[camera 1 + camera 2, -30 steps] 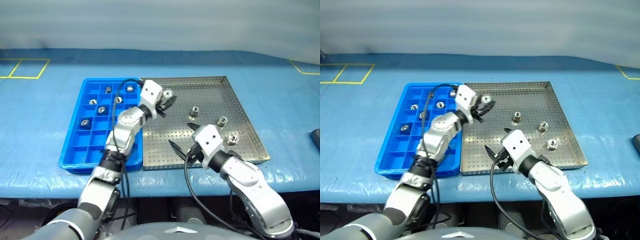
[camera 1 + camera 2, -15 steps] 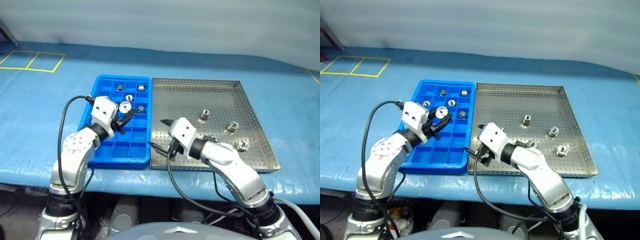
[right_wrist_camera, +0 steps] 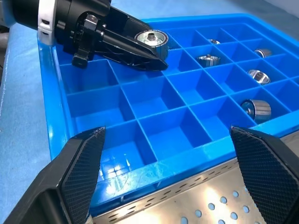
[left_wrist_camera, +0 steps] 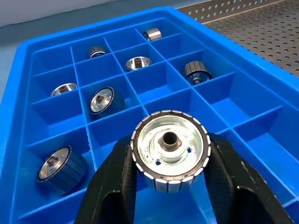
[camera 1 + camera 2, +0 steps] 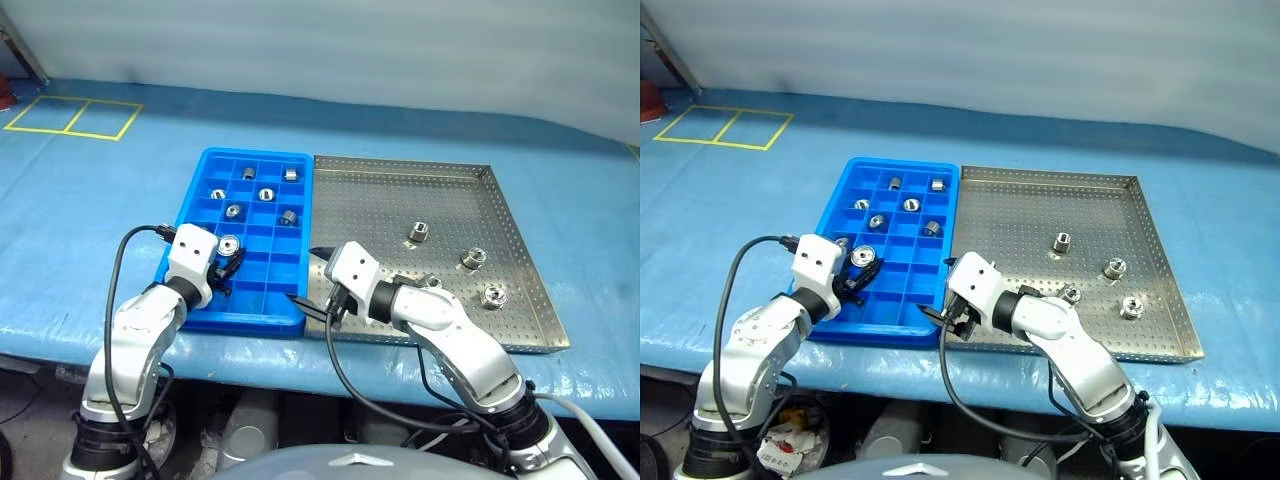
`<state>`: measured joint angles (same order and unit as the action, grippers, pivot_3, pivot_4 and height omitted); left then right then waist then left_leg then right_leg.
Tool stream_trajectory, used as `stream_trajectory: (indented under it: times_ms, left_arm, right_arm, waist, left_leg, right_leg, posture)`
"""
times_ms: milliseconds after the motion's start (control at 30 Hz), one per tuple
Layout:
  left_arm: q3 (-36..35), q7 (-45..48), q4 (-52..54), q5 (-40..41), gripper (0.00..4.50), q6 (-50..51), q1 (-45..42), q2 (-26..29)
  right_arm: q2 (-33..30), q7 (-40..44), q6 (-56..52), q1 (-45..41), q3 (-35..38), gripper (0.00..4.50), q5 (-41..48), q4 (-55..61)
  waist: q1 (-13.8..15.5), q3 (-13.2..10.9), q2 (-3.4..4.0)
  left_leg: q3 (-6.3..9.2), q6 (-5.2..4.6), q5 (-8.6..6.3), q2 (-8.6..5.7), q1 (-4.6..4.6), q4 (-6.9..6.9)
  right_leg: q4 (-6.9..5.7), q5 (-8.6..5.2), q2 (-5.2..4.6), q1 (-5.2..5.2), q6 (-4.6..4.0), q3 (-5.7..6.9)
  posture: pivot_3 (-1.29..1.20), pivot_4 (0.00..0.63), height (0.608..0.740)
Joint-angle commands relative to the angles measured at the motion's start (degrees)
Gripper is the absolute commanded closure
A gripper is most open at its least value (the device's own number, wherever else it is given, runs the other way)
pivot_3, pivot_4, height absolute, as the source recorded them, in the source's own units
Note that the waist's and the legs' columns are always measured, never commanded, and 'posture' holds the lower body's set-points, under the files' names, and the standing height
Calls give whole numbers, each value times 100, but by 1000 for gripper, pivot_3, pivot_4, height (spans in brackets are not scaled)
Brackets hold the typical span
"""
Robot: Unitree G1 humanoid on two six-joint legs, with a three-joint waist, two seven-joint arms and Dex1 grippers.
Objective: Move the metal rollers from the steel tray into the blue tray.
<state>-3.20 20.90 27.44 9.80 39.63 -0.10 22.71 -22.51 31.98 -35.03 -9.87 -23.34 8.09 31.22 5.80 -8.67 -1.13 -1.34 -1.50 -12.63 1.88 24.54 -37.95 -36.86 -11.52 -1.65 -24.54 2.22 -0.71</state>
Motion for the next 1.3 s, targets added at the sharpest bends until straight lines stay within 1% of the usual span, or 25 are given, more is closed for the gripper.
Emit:
stream_trajectory:
  times_ms: [33,233,433,467,500,667,700,833,867,1000,1133,1200,1300]
  left_arm:
    - [-226,-63,113,49,2802,65,17,70]
    - [-321,-47,148,75,2802,223,88,176]
    - [-250,-14,71,135,2802,415,35,178]
    - [-240,-15,72,132,2078,429,31,176]
    - [-247,4,82,175,1820,436,-3,148]
    - [-285,109,151,365,118,341,-243,44]
    - [-278,132,149,397,22,312,-339,44]
    - [-163,297,110,478,22,270,-723,99]
    - [-109,371,74,535,22,248,-887,91]
    - [307,801,-198,784,22,240,-1597,19]
    - [894,1250,-700,811,22,15,-2109,-108]
    - [1169,1333,-989,695,22,-98,-2343,-213]
    - [1587,1380,-1445,530,22,-222,-2680,-483]
  right_arm:
    - [16,-89,63,70,103,0,1,294]
    - [5,-177,40,171,142,0,3,385]
    - [17,-244,36,183,143,0,11,419]
    - [15,-251,35,187,143,0,12,427]
    - [10,-259,31,193,148,0,14,442]
    - [-40,-305,-9,277,209,0,10,560]
    - [-69,-320,-29,315,240,0,1,604]
    - [-204,-388,-114,566,429,0,15,855]
    - [-259,-426,-145,681,535,0,31,946]
    - [-428,-707,-366,1368,1106,0,-7,1409]
    - [-402,-1012,-504,2083,1620,0,-8,1837]
    - [-399,-1120,-563,2389,1777,0,-22,2028]
    - [-359,-1276,-612,2875,1976,0,-41,2308]
  waist:
    - [-19,0,0]
    - [-38,0,0]
    - [-45,-1,0]
    - [-47,-1,0]
    - [-47,-1,0]
    - [-31,-1,1]
    - [-34,-1,0]
    - [-47,-1,0]
    - [-63,-1,0]
    - [-48,-1,-1]
    - [-180,0,-1]
    - [-261,0,0]
    - [-380,0,-1]
  left_leg:
    - [-1,0,0,1,0,0]
    - [-2,1,0,6,0,0]
    - [-3,1,-1,8,1,0]
    - [-4,1,-1,8,1,0]
    - [-4,1,-1,8,1,1]
    - [-3,2,-1,8,2,1]
    - [-3,2,-1,7,2,0]
    - [-3,1,-1,5,4,0]
    - [-3,1,-1,5,4,1]
    - [2,1,-1,-3,12,0]
    - [-2,0,-2,-19,9,0]
    - [-3,0,-1,-22,8,0]
    - [-2,0,-1,-26,6,-4]
  right_leg:
    - [0,0,0,-1,0,0]
    - [1,0,0,-2,0,1]
    - [3,0,-1,-3,0,1]
    - [3,0,-1,-3,0,1]
    - [3,0,-1,-4,0,1]
    - [3,-1,-4,-4,-1,3]
    - [4,-1,-5,-4,-1,4]
    - [5,-1,-6,-4,-1,5]
    - [5,-1,-6,-4,-1,4]
    - [6,-3,-6,-4,-3,8]
    - [7,-3,-8,-2,-1,2]
    - [6,-3,-4,-2,-1,2]
    - [3,-3,3,-1,-1,1]
  posture:
    - [235,150,740]
    - [222,150,740]
    - [218,150,740]
    - [218,150,740]
    - [209,150,740]
    - [194,150,740]
    - [194,150,740]
    - [194,150,740]
    - [153,150,740]
    - [132,150,740]
    - [53,150,740]
    - [8,150,740]
    - [8,150,740]
